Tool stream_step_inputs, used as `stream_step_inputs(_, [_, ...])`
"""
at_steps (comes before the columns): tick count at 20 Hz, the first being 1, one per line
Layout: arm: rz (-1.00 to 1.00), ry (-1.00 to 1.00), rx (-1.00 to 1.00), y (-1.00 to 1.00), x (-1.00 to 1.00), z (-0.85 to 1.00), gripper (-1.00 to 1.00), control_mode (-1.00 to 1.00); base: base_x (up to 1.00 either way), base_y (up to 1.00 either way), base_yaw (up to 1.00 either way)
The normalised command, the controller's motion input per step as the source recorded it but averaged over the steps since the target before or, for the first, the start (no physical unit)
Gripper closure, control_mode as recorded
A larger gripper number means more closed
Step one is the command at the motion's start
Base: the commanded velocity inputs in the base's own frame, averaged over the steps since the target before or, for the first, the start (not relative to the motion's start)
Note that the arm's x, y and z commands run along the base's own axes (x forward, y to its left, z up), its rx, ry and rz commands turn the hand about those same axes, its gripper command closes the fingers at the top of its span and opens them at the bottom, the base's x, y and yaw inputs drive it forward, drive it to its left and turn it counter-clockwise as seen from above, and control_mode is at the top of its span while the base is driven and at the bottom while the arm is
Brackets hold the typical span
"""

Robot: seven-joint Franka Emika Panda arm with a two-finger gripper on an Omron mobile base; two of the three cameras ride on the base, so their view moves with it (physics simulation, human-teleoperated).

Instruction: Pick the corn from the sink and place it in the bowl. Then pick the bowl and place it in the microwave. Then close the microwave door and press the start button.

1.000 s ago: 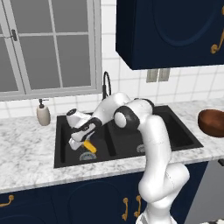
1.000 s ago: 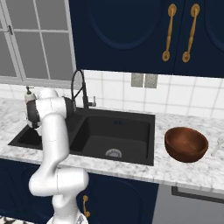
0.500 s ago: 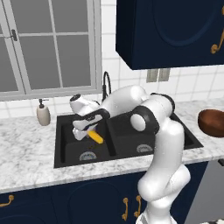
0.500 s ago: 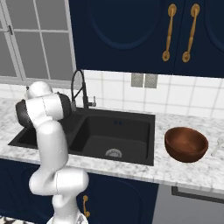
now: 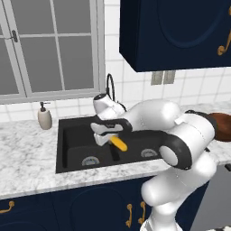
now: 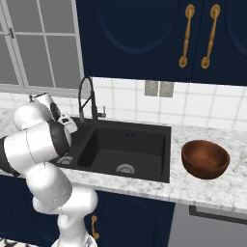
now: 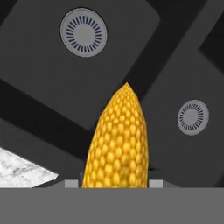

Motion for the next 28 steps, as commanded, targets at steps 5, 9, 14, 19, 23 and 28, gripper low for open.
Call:
stream_step_inputs(5, [-0.04,0.06,0.09,-0.83,-0.03,0.05,1.00,-1.00,0.00,0.00,0.00])
stream_step_inputs(9, [-0.04,0.11,0.10,-0.88,0.13,0.14,1.00,-1.00,0.00,0.00,0.00])
stream_step_inputs(14, [-0.02,0.11,0.11,-1.00,0.38,0.52,1.00,-1.00,0.00,0.00,0.00])
stream_step_inputs(19, [-0.16,0.06,0.10,-0.96,0.15,0.33,1.00,-1.00,0.00,0.00,0.00])
stream_step_inputs(23, [-0.25,0.00,0.14,-1.00,-0.09,0.01,1.00,-1.00,0.00,0.00,0.00])
stream_step_inputs(28, [-0.44,0.00,0.17,-1.00,-0.36,0.00,1.00,-1.00,0.00,0.00,0.00])
